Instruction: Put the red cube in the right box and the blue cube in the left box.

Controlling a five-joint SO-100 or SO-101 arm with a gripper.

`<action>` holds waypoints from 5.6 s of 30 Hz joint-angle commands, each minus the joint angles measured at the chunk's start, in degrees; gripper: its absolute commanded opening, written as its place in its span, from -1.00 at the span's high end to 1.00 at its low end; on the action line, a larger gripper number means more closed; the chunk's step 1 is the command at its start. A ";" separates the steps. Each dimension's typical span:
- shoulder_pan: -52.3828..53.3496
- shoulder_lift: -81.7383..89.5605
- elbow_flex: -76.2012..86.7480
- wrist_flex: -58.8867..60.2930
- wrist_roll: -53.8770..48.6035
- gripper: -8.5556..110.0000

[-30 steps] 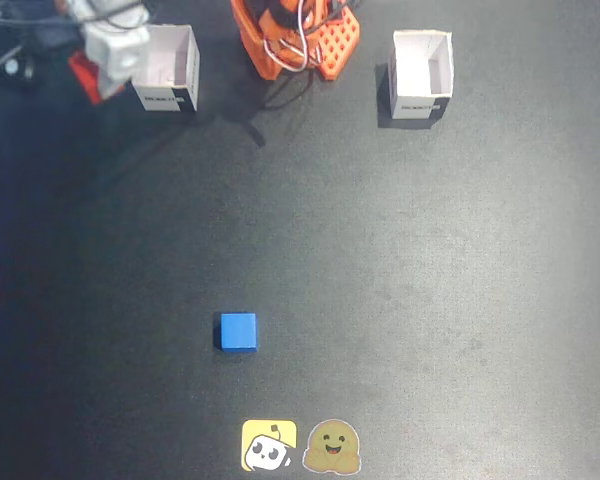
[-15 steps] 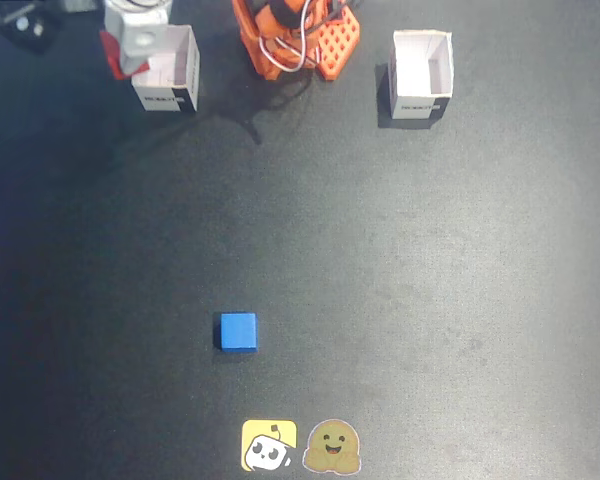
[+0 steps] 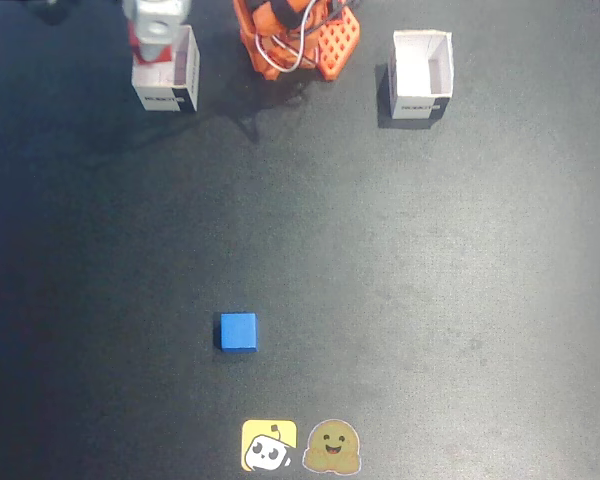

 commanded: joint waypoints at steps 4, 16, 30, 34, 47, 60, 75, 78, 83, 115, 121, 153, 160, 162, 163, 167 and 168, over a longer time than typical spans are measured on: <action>1.23 4.04 3.25 -1.41 0.62 0.67; 4.13 4.48 7.38 -7.29 -3.69 0.65; 3.16 3.87 6.50 -6.77 -5.71 0.51; 3.43 4.13 6.59 -7.47 -6.86 0.58; 0.70 -18.11 -10.63 -12.66 -16.26 0.84; -22.06 -20.30 -16.17 -11.87 -19.69 0.85; -46.05 -18.37 -17.75 -9.58 -23.12 0.85; -48.69 -18.54 -16.87 -10.02 -24.87 0.85; -53.17 -17.31 -15.12 -10.37 -25.75 0.85; -58.97 -31.38 -18.98 -19.86 -22.15 0.85; -59.33 -34.80 -21.88 -21.62 -21.01 0.82; -62.93 -60.73 -43.07 -25.14 -17.31 0.61; -62.93 -64.51 -45.88 -25.14 -16.44 0.57; -62.93 -65.92 -46.85 -25.14 -16.44 0.56; -63.02 -66.88 -47.46 -25.22 -16.52 0.54; -63.28 -68.99 -48.78 -26.02 -16.35 0.52; -63.37 -69.61 -49.13 -26.02 -16.17 0.51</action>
